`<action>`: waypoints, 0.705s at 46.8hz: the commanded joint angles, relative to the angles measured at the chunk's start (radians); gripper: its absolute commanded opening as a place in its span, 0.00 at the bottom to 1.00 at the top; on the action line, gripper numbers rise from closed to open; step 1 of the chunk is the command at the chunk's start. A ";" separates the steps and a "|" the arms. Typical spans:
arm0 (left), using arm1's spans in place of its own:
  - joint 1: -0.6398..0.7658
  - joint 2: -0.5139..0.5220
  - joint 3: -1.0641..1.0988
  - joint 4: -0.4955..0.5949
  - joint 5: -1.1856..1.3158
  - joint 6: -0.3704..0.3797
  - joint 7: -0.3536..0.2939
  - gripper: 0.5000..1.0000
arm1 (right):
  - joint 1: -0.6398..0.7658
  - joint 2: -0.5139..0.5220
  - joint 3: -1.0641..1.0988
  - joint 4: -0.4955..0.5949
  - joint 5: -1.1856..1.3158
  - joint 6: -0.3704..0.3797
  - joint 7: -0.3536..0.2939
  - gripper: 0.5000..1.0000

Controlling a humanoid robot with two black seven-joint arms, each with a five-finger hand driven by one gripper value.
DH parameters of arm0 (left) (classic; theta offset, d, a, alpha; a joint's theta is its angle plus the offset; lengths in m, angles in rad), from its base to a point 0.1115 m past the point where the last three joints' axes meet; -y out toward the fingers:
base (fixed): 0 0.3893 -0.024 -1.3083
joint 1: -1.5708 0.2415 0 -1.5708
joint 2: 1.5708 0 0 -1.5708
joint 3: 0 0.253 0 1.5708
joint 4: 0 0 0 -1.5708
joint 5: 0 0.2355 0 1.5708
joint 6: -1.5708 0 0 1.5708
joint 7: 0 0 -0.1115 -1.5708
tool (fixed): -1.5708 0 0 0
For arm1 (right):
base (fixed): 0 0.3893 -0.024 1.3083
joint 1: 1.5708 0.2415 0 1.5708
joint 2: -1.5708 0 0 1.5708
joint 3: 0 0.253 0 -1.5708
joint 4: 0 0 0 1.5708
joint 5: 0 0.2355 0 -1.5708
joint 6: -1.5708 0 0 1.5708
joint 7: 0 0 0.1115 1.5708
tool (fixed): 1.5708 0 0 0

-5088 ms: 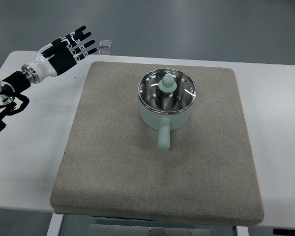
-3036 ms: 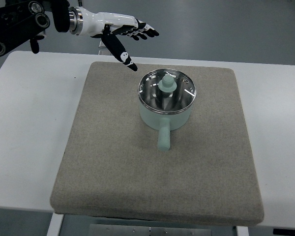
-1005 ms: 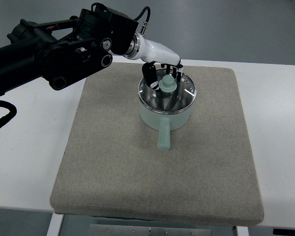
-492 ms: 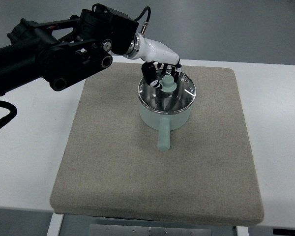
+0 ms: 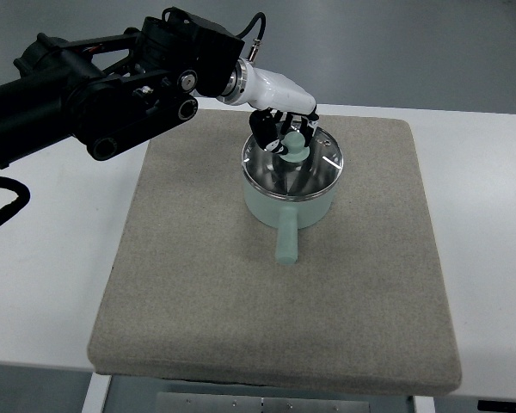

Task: Place lid left of pot with left hand
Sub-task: 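Close the left hand fingers around the green lid knob, then lift the glass lid off the pot with the left hand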

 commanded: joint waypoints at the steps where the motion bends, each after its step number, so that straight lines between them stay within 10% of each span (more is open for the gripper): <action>1: -0.002 0.000 0.000 0.002 0.000 0.000 0.000 0.02 | 0.000 0.000 0.000 0.001 0.000 0.000 0.000 0.85; 33: -0.023 0.000 -0.002 -0.011 0.040 -0.001 0.002 0.00 | 0.000 0.000 0.000 0.001 0.000 0.000 0.000 0.85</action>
